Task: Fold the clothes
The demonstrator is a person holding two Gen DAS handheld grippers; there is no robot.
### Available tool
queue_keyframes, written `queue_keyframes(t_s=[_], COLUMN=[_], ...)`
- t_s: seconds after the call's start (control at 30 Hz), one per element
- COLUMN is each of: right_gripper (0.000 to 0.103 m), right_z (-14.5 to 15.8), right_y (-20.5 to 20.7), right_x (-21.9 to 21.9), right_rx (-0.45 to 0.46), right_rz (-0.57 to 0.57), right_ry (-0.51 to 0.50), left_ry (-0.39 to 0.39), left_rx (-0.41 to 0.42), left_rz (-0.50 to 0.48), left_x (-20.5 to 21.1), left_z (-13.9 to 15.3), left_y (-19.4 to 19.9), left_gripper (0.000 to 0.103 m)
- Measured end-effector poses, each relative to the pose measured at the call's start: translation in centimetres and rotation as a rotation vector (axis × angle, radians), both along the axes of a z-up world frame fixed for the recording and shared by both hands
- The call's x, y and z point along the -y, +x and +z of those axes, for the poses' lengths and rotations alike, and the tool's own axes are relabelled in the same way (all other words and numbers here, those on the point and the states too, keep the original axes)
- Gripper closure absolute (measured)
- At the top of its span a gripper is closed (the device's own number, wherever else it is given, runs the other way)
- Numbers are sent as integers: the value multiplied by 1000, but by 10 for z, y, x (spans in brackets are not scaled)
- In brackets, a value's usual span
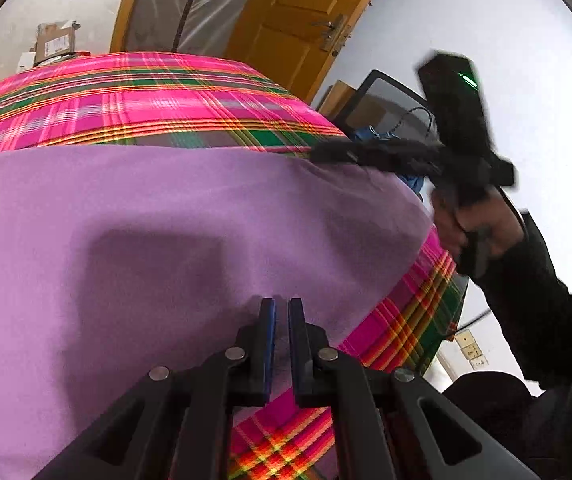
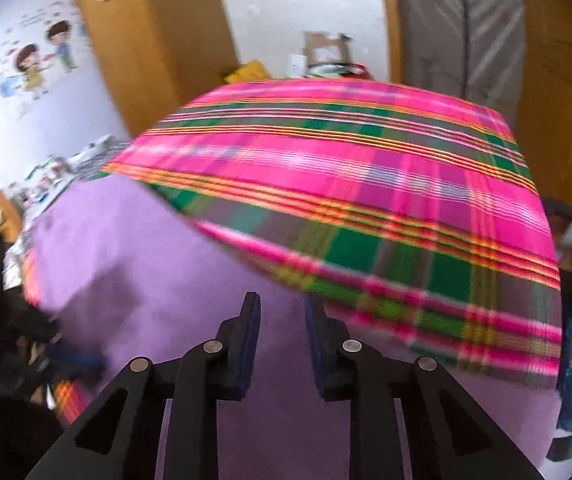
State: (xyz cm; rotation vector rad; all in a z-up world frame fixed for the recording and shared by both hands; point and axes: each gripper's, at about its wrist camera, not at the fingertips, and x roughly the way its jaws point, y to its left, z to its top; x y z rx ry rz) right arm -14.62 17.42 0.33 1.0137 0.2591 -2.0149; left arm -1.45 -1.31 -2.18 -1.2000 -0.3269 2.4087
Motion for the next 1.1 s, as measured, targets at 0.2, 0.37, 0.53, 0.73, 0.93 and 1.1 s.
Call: queue_keyframes(t_s=[0.2, 0.37, 0.53, 0.73, 0.93, 1.1], right_gripper=[79, 79, 78, 77, 77, 77], right_z=[-14, -27, -24, -12, -23, -25], right_y=[47, 79, 87, 55, 8, -19], right_x=[-34, -69, -85, -61, -32, -42], right_rx=[-1, -59, -86, -99, -36, -55], right_rz=[34, 15, -14, -130, -177, -238], right_ry=[62, 116, 165, 94, 81, 84], left_ry=[1, 0, -7, -1, -4, 0], left_rx=[7, 5, 7, 7, 8, 6], left_rz=[13, -8, -65, -89, -54, -7], left_x=[6, 0, -12, -13, -4, 10], left_z=[-2, -2, -3, -6, -4, -2], left_y=[-1, -3, 1, 9, 15, 16], left_gripper=[97, 97, 97, 96, 96, 96])
